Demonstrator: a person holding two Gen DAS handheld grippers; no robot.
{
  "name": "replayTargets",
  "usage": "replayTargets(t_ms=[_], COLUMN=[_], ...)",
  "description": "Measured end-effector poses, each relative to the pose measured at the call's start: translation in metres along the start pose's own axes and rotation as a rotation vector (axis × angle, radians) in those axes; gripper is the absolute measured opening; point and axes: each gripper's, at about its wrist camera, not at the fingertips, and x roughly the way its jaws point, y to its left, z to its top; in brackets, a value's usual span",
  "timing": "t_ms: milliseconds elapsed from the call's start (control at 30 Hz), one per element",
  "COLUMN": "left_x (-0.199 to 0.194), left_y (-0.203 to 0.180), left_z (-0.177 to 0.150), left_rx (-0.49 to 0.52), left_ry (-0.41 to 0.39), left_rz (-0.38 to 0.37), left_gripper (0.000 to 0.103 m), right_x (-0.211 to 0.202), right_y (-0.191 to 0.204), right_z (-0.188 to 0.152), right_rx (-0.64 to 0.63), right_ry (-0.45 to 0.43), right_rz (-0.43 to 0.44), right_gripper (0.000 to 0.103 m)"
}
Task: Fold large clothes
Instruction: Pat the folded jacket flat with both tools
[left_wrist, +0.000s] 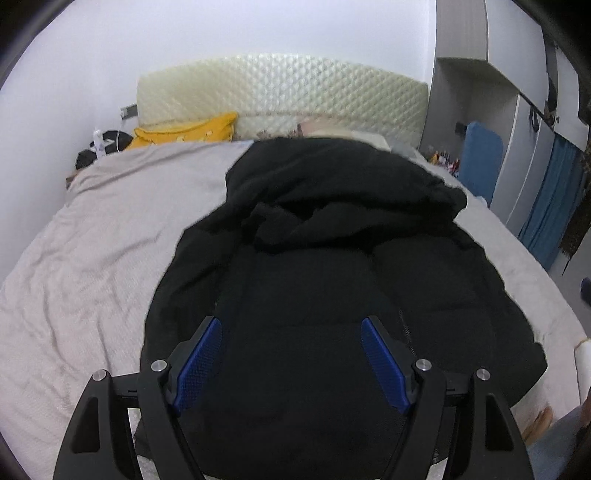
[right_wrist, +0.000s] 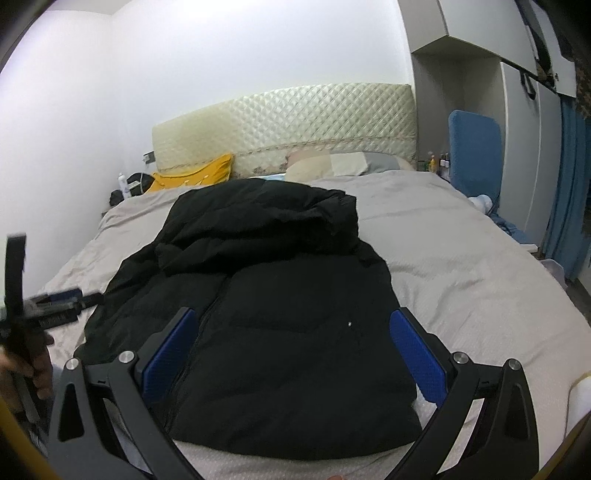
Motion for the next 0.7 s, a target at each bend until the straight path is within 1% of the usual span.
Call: replayTargets(t_ms=[133, 233, 367, 567, 700], left_x=[0.016, 0.025, 0.034, 0.049, 0.055], left_y=[0.009, 0.013, 0.022, 0.034, 0.042], left_z=[-0.005, -0.009, -0.009, -0.013, -0.012], left_rx=[-0.028, -0.046, -0.093, -0.147, -0.169], left_ry=[0.051, 0.082, 0.111, 0.196, 0.250], left_rz=[-0.023, -0.026, -0.036, -0.071, -0.095], left_gripper=[0.077, 0.077, 0.077, 0.077, 0.077], right_x=[0.010, 0.014, 0.020, 0.047, 0.043], right_y=[-0.004, -0.008, -0.007, -0.023, -0.033], right_z=[0.005, 0.007, 0.009, 0.003, -0.003], right_rx=[0.004, 0.023, -0.019, 0.006, 0.062], right_ry=[0.022, 0.027, 0.030, 0.150, 0.184], right_rz=[-0.012, 0.004, -0.044, -0.093, -0.070], right_gripper=[0.103, 0.103, 0.103, 0.103, 0.103])
